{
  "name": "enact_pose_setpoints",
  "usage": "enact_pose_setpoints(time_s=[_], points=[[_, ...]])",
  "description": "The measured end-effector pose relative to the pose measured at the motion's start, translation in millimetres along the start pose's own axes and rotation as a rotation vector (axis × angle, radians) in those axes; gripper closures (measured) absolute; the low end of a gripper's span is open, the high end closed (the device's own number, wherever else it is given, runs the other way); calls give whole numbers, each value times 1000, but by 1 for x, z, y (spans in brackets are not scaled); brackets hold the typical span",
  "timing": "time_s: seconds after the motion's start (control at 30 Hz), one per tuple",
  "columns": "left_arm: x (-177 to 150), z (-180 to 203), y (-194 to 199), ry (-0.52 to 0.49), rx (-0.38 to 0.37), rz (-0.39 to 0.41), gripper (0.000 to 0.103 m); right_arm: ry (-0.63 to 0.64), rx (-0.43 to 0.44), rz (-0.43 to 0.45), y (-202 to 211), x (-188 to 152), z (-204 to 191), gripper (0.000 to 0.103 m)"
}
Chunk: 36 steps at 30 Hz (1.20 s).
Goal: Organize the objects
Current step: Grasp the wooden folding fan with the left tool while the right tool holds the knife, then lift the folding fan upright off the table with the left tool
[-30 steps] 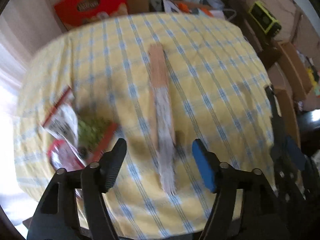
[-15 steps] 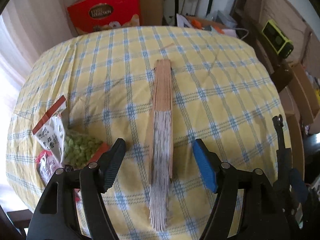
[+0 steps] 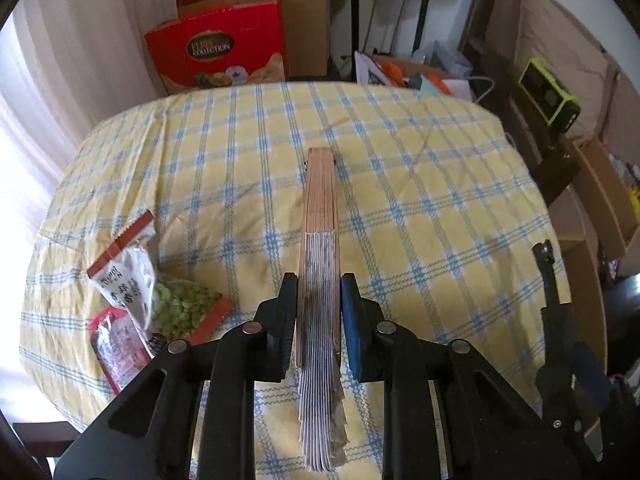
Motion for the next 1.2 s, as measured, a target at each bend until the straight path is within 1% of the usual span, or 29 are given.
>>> enact_pose_setpoints(time_s=[0.37, 0.47, 0.6, 0.7, 0.83, 0.97, 1.2], points=[[0, -2, 29, -9, -19, 66, 83, 28, 4, 38, 14, 8, -11, 67], [2, -5, 51, -11, -28, 105, 83, 36, 9, 61, 24, 11, -17, 67], [8, -16, 91, 8, -46, 185, 83, 41, 14, 91, 39, 14, -22, 67], [9, -24, 116, 17, -53, 231, 83, 50, 15, 112, 52, 17, -27, 67], [8, -37, 143, 29, -62, 273, 83, 61, 17, 135, 68, 18, -35, 67], [8, -55, 166, 56, -55, 315, 83, 75, 20, 157, 84, 20, -42, 67], [2, -72, 196, 76, -53, 366, 83, 92, 21, 200, 113, 24, -53, 67]])
Point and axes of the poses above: each gripper's, at about its wrist camera, not at the fingertips, and y roughly against the way its jaws point, z to its right, x to its top, the point moved 3 cm from there along -y, roughly the way its jaws point, and after that the axes turned 12 degrees about x, right-handed, at the moved point
